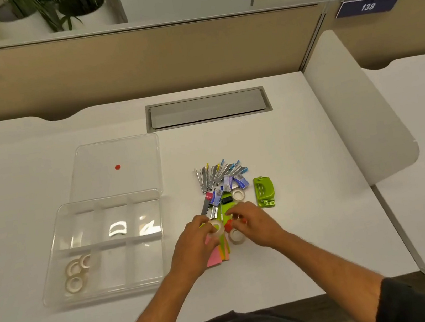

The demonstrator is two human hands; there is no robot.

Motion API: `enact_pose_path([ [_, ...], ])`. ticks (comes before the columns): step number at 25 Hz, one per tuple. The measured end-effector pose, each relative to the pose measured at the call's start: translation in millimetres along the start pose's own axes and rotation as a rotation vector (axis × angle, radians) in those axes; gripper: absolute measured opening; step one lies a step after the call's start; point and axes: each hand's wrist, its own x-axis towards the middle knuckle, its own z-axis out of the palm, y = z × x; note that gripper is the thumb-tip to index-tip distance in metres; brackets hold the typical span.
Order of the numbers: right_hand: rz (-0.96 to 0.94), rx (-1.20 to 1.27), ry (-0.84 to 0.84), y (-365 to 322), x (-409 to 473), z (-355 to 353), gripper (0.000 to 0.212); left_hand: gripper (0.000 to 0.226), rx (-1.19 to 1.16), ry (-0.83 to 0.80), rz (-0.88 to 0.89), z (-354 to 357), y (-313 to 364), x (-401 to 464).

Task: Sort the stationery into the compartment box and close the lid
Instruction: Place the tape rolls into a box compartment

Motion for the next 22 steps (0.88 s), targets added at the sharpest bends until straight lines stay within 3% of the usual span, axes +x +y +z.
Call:
enact_pose_path([
  [4, 0.253, -0.186, 0.046, 15, 21, -7, 0.027, 0.022, -0.030, 0.014, -0.030, -9, -11, -10],
  [9, 0.322, -0.369, -0.073, 23, 50, -10, 0.026, 0.020, -0.052, 0.064, -0.039, -19, -16, -21],
  [12, 0.346, -0.481, -0.105, 28, 53, -4, 0.026, 0.030, -0.060, 0.065, -0.089, -21, -22, -29],
  [22, 0.341, -0.319, 0.065, 25, 39, 3, 0.018, 0.033, -0.118, 0.059, -0.139, -26, -31, -40],
])
